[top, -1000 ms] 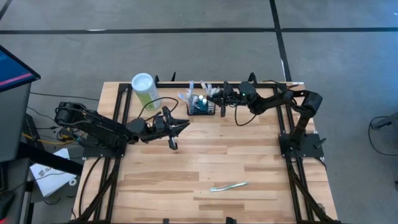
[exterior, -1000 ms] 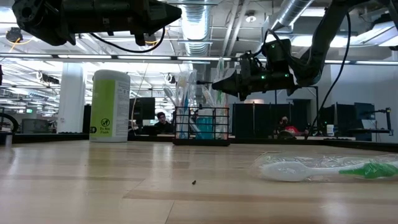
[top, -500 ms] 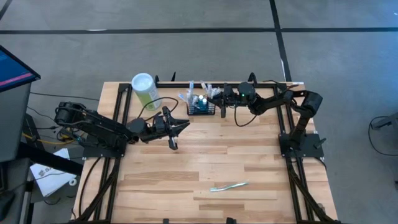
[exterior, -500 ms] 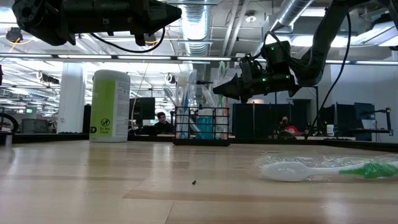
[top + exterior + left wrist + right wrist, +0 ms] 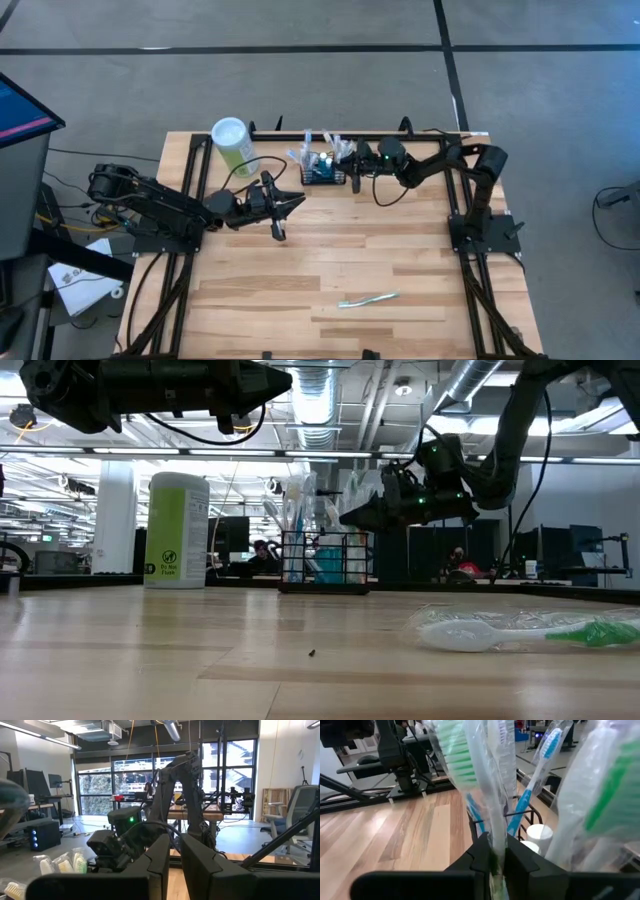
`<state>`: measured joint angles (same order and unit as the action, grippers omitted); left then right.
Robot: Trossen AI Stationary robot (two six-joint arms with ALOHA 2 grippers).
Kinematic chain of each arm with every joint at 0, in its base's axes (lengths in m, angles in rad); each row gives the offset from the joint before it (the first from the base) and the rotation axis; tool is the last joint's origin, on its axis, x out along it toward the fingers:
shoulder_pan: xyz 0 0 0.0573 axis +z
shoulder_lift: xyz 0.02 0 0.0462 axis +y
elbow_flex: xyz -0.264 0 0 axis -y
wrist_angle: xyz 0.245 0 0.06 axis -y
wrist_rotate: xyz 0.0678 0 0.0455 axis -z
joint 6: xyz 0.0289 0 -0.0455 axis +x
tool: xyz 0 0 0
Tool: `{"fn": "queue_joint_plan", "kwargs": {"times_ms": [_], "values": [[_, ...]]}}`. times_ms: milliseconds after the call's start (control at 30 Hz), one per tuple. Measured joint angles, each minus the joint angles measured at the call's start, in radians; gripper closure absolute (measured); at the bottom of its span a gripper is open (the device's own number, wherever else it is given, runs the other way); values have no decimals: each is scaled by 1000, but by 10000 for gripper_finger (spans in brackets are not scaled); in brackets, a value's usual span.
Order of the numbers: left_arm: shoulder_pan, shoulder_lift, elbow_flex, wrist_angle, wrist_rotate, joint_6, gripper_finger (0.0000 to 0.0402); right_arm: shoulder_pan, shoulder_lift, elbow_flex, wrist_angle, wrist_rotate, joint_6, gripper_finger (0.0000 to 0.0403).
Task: Pick & Place toothbrushing station
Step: Put the green toothbrush into the black wire organizer
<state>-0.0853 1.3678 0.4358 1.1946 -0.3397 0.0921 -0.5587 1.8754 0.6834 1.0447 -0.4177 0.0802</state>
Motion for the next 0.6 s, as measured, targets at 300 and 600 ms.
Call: {"fn": "queue_joint_plan", "kwargs": {"times_ms": [300,600], "values": [[0,0,0,-2,0,0,363,2,10,1,-2,-1,3,385],[0,0,0,-2,0,0,363,21,10,1,-9,-10,2,339]]}}
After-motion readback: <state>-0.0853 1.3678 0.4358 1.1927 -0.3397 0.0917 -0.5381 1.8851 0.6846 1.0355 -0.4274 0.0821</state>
